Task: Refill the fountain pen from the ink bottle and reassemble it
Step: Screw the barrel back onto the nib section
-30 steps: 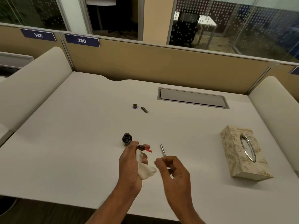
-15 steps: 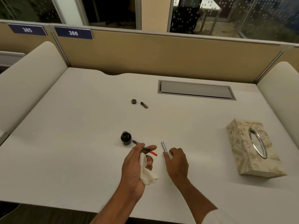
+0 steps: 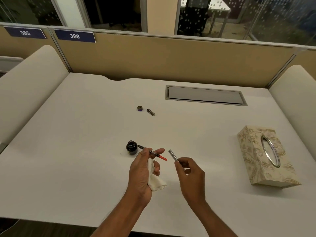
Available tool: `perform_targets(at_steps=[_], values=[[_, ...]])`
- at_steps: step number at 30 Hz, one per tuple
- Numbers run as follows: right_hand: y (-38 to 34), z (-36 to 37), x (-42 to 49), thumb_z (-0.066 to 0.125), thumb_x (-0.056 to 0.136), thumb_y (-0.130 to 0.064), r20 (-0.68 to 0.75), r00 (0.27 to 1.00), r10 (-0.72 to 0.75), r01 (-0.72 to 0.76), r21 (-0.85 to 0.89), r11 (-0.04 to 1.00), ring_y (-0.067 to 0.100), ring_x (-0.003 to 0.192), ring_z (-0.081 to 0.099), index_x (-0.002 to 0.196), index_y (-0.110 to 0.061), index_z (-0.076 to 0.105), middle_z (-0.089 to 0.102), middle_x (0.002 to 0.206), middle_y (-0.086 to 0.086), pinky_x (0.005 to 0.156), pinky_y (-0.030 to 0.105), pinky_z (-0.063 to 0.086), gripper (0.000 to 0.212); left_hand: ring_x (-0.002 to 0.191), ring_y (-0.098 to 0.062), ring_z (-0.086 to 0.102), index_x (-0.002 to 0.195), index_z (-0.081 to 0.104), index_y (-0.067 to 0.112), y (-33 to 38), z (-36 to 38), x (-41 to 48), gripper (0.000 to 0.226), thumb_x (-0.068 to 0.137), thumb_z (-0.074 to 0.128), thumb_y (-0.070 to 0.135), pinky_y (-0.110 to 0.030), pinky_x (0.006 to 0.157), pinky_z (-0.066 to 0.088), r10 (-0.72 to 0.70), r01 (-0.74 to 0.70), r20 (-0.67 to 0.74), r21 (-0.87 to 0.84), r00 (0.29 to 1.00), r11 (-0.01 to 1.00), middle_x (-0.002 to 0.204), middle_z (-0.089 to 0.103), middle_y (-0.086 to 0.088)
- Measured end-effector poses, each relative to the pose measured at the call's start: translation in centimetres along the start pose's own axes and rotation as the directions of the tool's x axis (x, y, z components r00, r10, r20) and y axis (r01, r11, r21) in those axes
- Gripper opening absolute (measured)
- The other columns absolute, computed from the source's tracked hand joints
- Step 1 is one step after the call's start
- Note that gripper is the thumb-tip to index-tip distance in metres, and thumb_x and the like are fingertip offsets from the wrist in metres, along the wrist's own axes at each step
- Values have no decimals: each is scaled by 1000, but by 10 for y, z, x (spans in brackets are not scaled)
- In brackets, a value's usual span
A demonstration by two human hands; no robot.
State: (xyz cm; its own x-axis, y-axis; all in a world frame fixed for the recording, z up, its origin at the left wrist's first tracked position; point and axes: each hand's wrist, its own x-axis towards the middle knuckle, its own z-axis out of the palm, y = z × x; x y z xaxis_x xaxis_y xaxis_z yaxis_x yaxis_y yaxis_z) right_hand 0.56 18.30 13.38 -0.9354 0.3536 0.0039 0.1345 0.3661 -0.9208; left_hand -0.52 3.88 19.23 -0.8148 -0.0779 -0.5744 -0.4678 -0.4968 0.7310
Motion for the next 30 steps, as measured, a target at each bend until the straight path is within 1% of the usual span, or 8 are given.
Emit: perform_targets(at_steps=[4, 9, 14, 17, 19, 22, 27, 30], values=[[-41, -31, -22, 72, 90, -12, -25, 998, -52, 55, 146, 988, 12, 85, 66, 90, -28, 73, 73, 87, -15, 70, 12, 51, 15, 47, -9, 42, 123, 73, 13, 4, 5, 1, 46, 102, 50, 47, -31, 62, 33, 16, -16, -7, 36, 1000, 999, 57, 61, 10], [-63, -57, -31, 73, 89, -12, -38, 994, -102, 107, 177, 978, 11, 89, 67, 92, -32, 73, 73, 91, -20, 75, 7, 48, 20, 53, -9, 40, 100, 83, 20, 14, 21, -12, 42, 103, 49, 44, -27, 59, 34, 65, -65, 34, 13, 997, 998, 59, 65, 7], [-72, -70, -32, 74, 89, -9, -43, 982, -184, 189, 137, 972, 11, 91, 66, 96, -28, 74, 73, 94, -20, 75, 7, 48, 20, 54, -9, 41, 108, 81, 16, 16, 31, -21, 43, 102, 50, 46, -23, 56, 37, 51, -51, 58, -11, 997, 999, 53, 53, 3], [-74, -74, -32, 74, 89, -8, -42, 977, -211, 215, 126, 969, 9, 92, 66, 95, -30, 73, 72, 94, -21, 75, 6, 47, 23, 51, -9, 42, 100, 83, 19, 18, 39, -27, 37, 103, 52, 40, -22, 52, 38, 101, -95, 90, -62, 991, 994, 67, 71, 2], [-76, -76, -33, 74, 88, -8, -41, 974, -221, 224, 127, 966, 8, 92, 66, 96, -31, 73, 71, 95, -22, 75, 4, 46, 24, 51, -10, 42, 85, 82, 24, 20, 43, -32, 39, 104, 50, 35, -23, 53, 38, 143, -133, 98, -98, 985, 986, 90, 81, -3], [-78, -81, -35, 74, 88, -7, -41, 972, -230, 234, 139, 962, 8, 91, 66, 96, -27, 74, 72, 95, -20, 75, 4, 47, 22, 51, -13, 42, 83, 73, 26, 23, 46, -38, 32, 105, 50, 32, -22, 52, 40, 169, -154, 89, -155, 982, 976, 114, 79, -10], [-84, -89, -37, 74, 88, -8, -47, 967, -252, 256, 160, 953, 10, 92, 67, 97, -27, 74, 72, 96, -19, 75, 7, 48, 21, 59, -13, 36, 70, 82, 30, 28, 54, -49, 52, 107, 46, 31, -26, 59, 32, 185, -169, 112, -137, 976, 976, 102, 82, -5], [-86, -90, -38, 74, 88, -6, -45, 965, -257, 260, 159, 952, 9, 91, 66, 97, -24, 75, 72, 96, -17, 74, 6, 48, 20, 59, -14, 35, 72, 82, 30, 25, 57, -54, 49, 106, 47, 32, -27, 60, 32, 191, -174, 132, -128, 973, 976, 100, 82, -4]])
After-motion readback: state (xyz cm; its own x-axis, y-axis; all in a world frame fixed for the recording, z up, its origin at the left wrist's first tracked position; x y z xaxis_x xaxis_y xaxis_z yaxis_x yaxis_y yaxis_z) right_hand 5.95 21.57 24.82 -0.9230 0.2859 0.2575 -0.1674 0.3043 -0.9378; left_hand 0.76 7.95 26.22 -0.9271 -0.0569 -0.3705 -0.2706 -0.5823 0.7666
